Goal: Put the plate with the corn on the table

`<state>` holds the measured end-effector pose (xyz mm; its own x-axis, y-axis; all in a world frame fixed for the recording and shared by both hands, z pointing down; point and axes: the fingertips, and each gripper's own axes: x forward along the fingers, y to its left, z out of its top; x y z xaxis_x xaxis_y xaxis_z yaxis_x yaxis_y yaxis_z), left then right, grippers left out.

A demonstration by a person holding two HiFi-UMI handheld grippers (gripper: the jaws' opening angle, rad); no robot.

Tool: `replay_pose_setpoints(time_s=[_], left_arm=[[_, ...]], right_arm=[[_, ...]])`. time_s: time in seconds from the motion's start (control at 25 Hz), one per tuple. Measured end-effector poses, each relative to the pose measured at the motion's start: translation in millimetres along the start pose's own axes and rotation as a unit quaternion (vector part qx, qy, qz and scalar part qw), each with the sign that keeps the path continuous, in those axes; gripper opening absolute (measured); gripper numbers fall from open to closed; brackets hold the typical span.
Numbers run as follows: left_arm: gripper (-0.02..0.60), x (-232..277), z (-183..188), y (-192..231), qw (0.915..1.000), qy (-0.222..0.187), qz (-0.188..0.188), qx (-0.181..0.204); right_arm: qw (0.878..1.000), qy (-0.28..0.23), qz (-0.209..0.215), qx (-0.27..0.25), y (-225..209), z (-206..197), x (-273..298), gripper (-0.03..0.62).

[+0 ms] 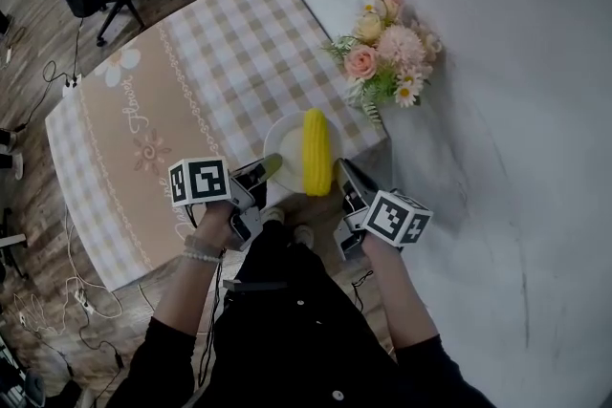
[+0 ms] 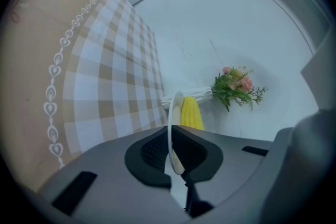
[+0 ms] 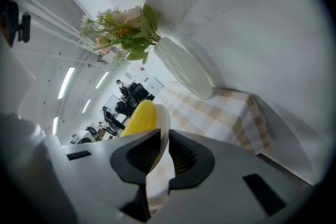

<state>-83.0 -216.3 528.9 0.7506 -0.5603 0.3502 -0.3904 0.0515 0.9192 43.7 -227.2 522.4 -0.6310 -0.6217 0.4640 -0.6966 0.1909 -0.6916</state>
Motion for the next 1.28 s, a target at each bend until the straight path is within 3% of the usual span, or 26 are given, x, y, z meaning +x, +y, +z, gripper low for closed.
replay_pose_setpoints(time_s=[0.64, 1.28], left_arm=[[0.023, 36.3, 28.8, 44.2, 0.9977, 0.042, 0.042, 0.031], [0.031, 60.8, 41.7, 67.2, 0.9924, 0.071, 0.081, 0.061]], right_arm=[[0.998, 0.021, -0.057, 0.011, -40.2, -11.3, 45.9, 0.081], [0.994, 0.052, -0.094, -0.030, -66.2, -9.3, 71.9, 0.086]])
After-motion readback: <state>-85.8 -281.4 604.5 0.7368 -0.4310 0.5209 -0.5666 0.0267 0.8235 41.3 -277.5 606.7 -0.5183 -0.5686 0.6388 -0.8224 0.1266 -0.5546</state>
